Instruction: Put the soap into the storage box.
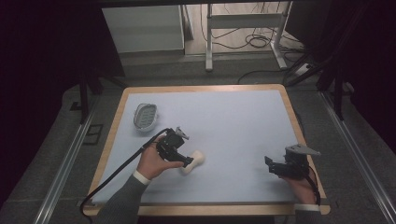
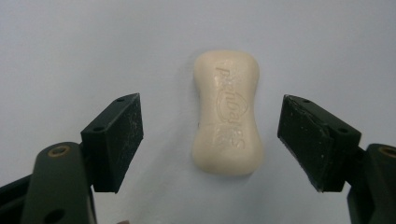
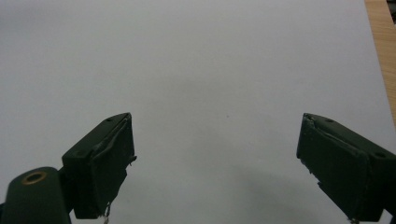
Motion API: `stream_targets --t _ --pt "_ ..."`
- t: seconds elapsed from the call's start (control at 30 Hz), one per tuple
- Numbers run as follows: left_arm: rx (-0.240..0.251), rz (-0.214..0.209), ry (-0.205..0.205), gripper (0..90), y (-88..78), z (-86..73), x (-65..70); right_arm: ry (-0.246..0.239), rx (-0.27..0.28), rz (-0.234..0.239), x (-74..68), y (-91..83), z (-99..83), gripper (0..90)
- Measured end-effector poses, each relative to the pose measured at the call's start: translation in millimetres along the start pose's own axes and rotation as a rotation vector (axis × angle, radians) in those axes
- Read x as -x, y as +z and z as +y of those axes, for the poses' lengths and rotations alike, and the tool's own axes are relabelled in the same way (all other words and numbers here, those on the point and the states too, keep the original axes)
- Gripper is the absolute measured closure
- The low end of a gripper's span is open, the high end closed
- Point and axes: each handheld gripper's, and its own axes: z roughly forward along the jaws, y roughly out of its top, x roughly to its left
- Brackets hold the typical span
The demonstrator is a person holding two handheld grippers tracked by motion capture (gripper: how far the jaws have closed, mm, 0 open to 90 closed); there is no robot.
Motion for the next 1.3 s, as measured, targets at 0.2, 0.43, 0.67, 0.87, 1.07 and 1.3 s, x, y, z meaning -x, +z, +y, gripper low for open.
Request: stream_targets --t 0.2,0.43,0.67,0.87,1.07,1.3 --pt "-0.029 0.003 0.012 23.5 11.6 4.8 6.5 0.005 0.002 -0.001 1.4 -0.3 -0.3 11.1" --pt "-0.076 -0.011 0.011 24.3 30.4 5.3 10.2 0.006 -0.003 -0.002 1.0 1.4 -0.9 11.1" --pt "-0.107 -0.009 0.016 26.4 42.3 5.6 10.4 0.006 -0.007 -0.002 1.5 1.9 -1.4 11.1" --pt "-0.122 -0.003 0.016 32.6 50.4 4.7 12.2 0.009 -0.007 -0.006 3.5 1.4 -2.0 11.1" --pt "-0.133 0.004 0.022 38.4 53.1 3.5 13.2 0.013 -0.002 -0.01 4.5 0.4 -1.7 11.1" --pt "-0.134 0.007 0.029 48.9 54.9 2.7 15.3 0.017 0.003 -0.012 5.9 -1.1 -1.6 11.1"
